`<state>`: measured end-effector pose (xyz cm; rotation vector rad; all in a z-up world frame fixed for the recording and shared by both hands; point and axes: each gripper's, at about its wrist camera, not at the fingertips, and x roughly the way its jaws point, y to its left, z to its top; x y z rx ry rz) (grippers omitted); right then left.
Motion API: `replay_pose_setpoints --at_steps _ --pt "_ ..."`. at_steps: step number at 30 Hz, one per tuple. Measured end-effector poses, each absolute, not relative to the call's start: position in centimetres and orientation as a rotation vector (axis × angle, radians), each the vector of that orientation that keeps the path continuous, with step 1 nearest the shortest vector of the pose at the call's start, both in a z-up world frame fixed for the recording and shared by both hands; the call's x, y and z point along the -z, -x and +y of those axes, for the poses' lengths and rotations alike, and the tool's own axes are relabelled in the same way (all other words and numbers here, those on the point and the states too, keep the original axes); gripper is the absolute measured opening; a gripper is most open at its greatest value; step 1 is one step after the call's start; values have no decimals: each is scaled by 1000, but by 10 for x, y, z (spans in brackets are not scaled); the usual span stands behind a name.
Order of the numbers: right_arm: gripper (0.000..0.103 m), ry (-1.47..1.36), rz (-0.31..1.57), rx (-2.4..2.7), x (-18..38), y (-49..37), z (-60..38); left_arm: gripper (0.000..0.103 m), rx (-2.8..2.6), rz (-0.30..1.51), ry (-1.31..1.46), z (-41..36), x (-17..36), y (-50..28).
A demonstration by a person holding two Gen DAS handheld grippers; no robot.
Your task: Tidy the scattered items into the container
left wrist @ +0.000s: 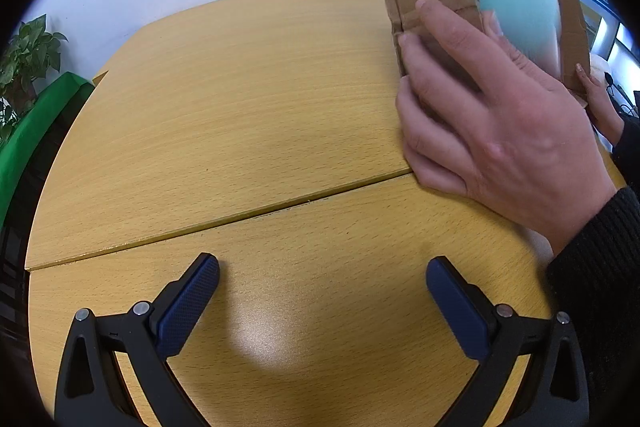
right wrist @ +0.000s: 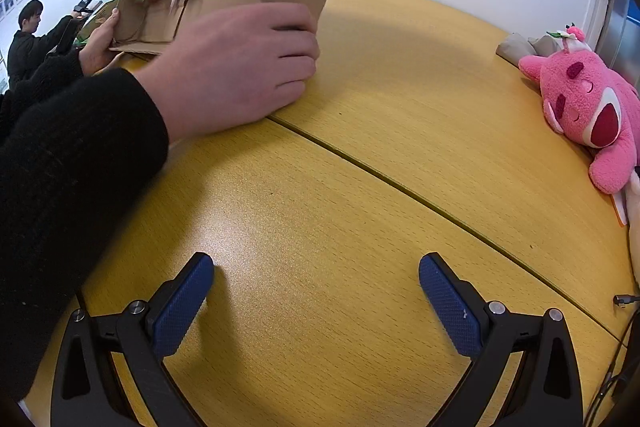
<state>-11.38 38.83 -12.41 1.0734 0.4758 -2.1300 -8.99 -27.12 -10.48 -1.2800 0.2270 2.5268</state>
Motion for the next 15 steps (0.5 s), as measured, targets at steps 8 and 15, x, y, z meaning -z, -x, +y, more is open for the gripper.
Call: replay_pose_setpoints --at_steps 8,15 --pt "103 -1072 475 2129 124 113 389 103 -2528 226 1281 -270 103 87" --pt "103 -1072 475 2128 124 113 388 103 -2530 225 1283 -269 103 88"
